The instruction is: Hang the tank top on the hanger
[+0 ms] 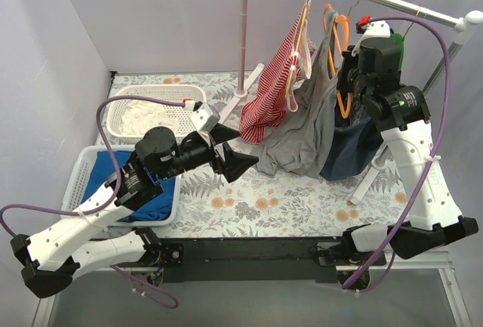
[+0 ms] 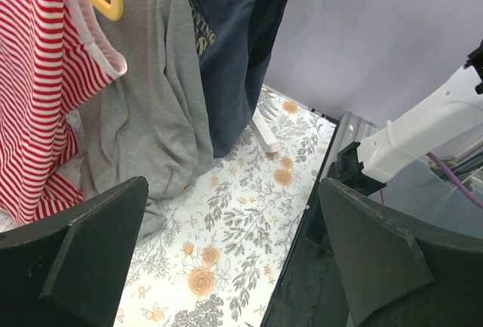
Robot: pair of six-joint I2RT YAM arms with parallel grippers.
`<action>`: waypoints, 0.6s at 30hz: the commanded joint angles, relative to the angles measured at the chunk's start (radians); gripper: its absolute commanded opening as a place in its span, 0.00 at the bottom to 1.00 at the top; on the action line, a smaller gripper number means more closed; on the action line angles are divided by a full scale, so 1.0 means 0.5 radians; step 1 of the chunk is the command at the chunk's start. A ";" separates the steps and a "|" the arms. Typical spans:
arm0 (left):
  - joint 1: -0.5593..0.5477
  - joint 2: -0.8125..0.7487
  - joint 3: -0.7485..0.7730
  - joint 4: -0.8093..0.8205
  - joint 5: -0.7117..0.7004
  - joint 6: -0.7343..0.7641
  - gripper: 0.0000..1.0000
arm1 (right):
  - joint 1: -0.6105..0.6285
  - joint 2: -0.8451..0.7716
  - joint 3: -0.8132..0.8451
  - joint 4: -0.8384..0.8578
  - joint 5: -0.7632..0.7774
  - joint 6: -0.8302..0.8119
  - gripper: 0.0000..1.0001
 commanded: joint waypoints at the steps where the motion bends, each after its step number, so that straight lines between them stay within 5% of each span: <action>1: -0.002 0.001 -0.022 0.001 -0.095 -0.049 0.98 | -0.015 -0.123 -0.109 0.206 0.001 0.060 0.11; 8: -0.005 0.041 -0.037 -0.018 -0.242 -0.157 0.98 | -0.015 -0.303 -0.241 0.218 -0.097 0.057 0.58; 13: -0.002 0.105 -0.031 -0.042 -0.346 -0.246 0.98 | -0.015 -0.527 -0.364 0.194 -0.223 0.063 0.75; 18: -0.002 0.182 -0.019 -0.073 -0.472 -0.353 0.98 | -0.015 -0.757 -0.468 0.145 -0.409 0.045 0.82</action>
